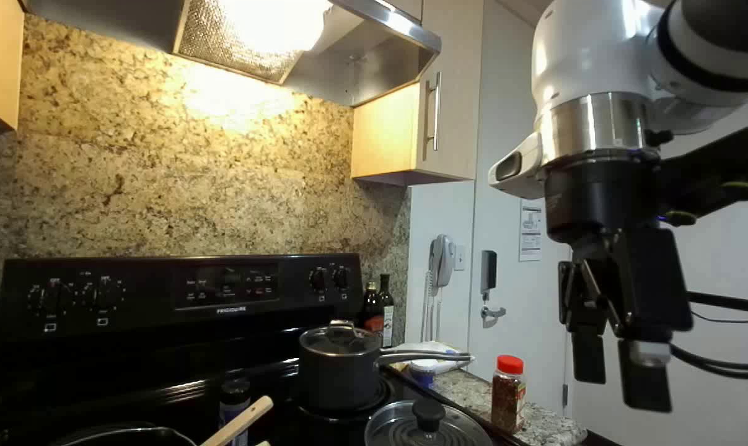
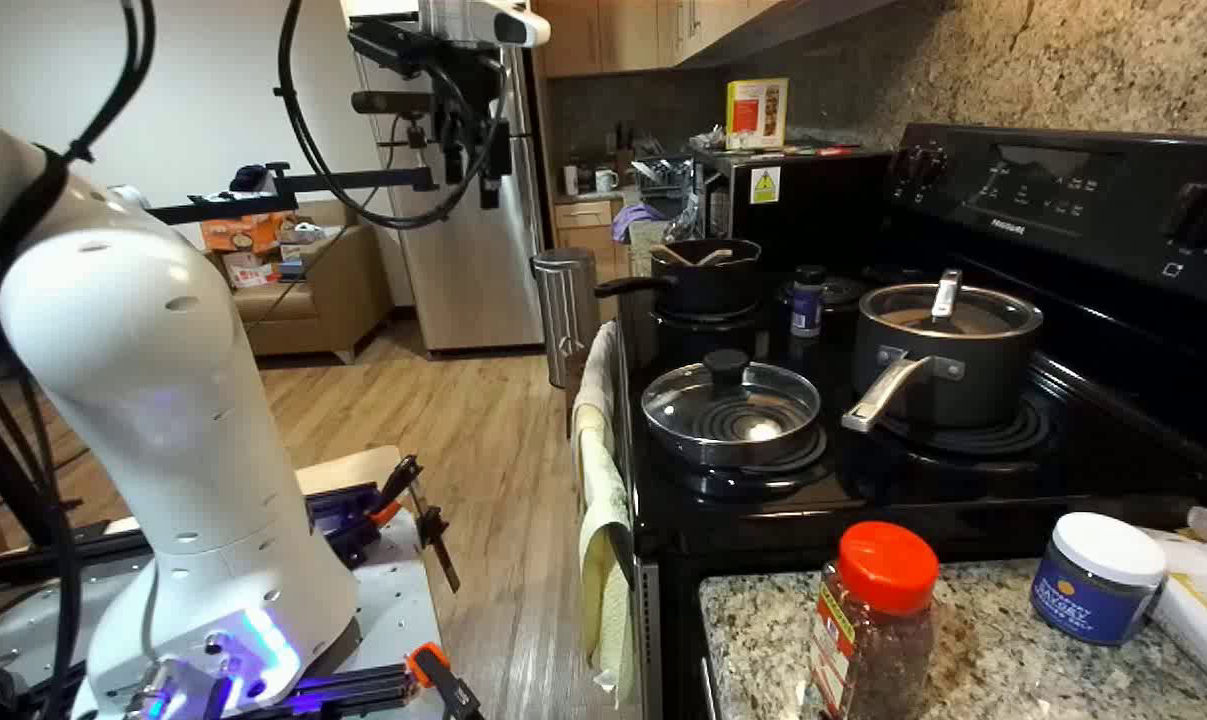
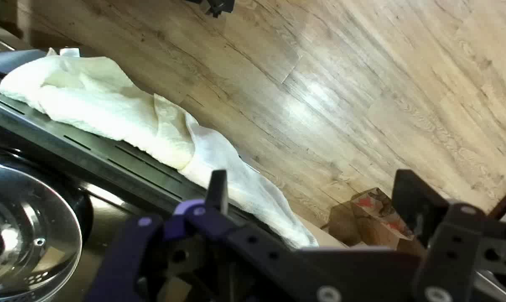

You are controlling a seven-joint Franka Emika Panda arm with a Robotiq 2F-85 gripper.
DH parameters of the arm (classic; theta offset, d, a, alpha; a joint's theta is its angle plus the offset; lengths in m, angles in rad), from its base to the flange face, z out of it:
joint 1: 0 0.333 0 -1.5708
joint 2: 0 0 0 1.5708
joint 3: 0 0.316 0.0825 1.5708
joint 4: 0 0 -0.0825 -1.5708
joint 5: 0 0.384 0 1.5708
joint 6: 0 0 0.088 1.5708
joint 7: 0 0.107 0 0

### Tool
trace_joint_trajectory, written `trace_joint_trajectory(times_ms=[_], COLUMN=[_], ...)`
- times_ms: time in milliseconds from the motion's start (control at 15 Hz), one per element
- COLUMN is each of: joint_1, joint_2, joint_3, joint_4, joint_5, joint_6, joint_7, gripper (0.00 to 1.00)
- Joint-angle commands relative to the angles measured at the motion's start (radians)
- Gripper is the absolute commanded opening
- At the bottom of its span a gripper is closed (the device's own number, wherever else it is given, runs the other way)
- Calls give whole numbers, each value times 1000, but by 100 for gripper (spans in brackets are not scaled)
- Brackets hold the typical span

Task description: Remove the lid from the pot and put it on the stove

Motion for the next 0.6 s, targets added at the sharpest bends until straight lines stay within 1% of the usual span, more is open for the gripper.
trace_joint_trajectory(times_ms=[0,200,333,400,533], joint_1=[-18,-24,-53,-80,-114], joint_2=[-1,11,35,53,102], joint_3=[14,4,-22,-38,-81], joint_4=[3,18,53,81,152], joint_5=[9,6,2,-5,-15], joint_6=[-6,-10,-14,-9,-18], joint_7=[-8,-15,-13,-4,-39], gripper=[100,100,100,100,100])
